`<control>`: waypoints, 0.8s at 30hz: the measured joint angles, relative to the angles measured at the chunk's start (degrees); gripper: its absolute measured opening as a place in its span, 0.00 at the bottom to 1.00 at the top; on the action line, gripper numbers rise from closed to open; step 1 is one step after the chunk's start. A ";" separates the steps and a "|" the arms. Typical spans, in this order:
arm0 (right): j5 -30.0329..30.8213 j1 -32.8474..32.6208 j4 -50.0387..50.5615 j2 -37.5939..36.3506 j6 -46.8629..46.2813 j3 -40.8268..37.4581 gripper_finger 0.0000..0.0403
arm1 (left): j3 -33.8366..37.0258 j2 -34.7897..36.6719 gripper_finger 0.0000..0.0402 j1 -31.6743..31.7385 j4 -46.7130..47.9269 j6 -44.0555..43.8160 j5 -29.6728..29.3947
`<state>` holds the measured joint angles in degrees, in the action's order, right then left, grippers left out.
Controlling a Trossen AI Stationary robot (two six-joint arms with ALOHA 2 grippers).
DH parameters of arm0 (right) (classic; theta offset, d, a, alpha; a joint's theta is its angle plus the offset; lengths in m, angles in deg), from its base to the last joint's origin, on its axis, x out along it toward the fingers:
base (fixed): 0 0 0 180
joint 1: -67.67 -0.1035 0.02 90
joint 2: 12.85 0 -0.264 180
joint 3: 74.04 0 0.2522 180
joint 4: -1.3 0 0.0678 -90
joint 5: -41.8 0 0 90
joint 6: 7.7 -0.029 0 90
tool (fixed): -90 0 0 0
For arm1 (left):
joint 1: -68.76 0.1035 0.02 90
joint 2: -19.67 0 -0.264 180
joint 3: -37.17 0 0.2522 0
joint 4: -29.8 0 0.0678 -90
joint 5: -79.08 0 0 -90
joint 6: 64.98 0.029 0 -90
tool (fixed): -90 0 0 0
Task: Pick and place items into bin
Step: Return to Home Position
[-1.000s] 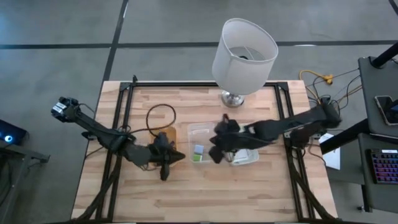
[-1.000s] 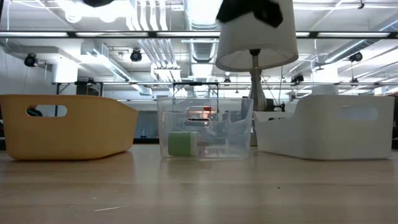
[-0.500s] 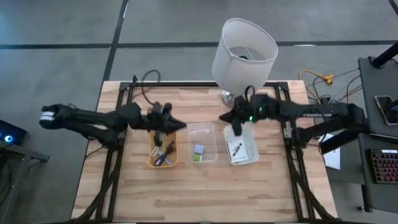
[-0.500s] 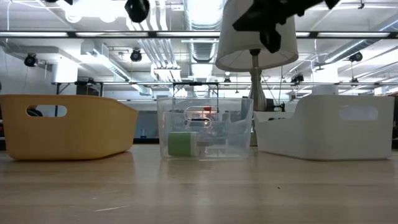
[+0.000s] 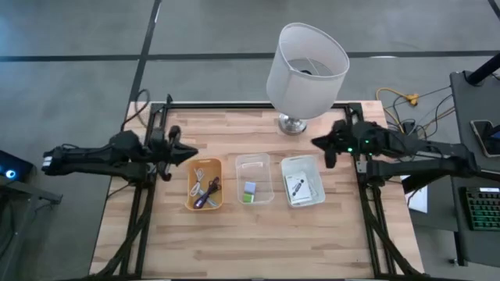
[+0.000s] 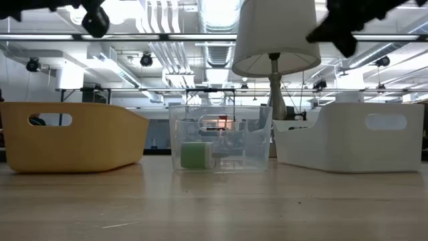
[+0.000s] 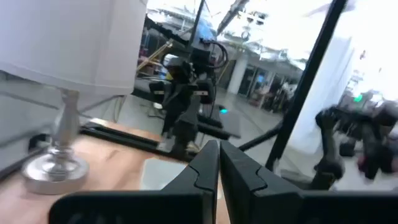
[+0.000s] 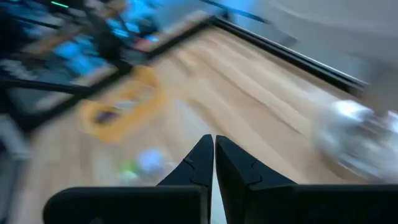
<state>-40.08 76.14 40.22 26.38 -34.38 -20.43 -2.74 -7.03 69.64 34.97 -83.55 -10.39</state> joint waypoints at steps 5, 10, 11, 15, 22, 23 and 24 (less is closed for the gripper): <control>0.32 -0.43 7.45 -7.99 -11.15 -1.66 0.02 | 4.32 5.86 0.00 -0.11 -0.06 -2.10 1.07; -2.01 -2.04 -4.69 -11.70 4.73 -6.09 0.02 | 8.02 12.45 0.00 -0.15 -0.67 3.70 1.98; -4.64 -2.37 -5.72 -12.32 7.41 -6.76 0.02 | 8.70 14.01 0.00 -0.15 0.38 5.36 2.40; -9.73 -3.74 -9.51 -13.81 13.12 -10.34 0.02 | 12.68 20.45 0.00 -0.17 2.02 8.41 3.69; -11.84 -4.24 -22.75 -16.93 12.81 -24.19 0.02 | 19.87 25.03 0.00 -0.15 0.51 7.51 4.23; -15.04 -4.30 -27.15 -17.40 14.22 -26.33 0.02 | 20.11 24.25 0.00 -0.15 -0.59 7.58 5.01; -17.63 -4.29 -31.95 -18.00 15.25 -28.52 0.02 | 20.64 23.48 0.00 -0.15 -0.97 8.41 5.75</control>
<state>-57.71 71.86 8.27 8.38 -19.13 -48.95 17.90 16.44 69.49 33.99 -75.14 -4.64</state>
